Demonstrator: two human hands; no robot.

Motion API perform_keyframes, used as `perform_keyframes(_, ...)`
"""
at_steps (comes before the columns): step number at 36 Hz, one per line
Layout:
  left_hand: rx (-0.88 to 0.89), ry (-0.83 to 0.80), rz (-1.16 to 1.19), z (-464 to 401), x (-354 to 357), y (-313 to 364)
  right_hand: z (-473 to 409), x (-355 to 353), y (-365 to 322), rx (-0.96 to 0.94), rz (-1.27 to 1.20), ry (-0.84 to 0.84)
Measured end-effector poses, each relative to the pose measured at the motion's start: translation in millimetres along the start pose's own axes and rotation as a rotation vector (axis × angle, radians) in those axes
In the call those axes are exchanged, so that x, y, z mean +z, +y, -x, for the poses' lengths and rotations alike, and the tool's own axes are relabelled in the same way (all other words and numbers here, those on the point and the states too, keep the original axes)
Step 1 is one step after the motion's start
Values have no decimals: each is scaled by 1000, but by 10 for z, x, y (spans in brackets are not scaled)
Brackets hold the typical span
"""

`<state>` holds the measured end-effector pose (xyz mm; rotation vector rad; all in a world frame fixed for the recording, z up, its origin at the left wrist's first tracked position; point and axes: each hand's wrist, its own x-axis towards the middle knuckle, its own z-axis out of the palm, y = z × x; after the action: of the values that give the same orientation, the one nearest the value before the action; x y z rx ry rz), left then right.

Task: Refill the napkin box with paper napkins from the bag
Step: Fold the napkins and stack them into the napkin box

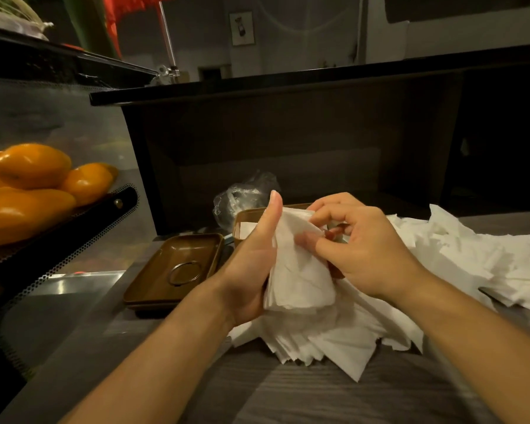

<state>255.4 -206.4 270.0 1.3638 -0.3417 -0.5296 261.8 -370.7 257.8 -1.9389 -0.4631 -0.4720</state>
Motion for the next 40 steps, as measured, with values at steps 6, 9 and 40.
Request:
perform_keyframes(6, 2, -76, -189, 97, -32, 29, 12, -38, -37, -1, -97, -71)
perform_keyframes(9, 19, 26, -112, 102, -26, 55, 7, -34, -34, 19, -150, -6)
perform_keyframes(40, 153, 543, 51, -146, -277, -44, 96, 20, 117, -240, 551, -467)
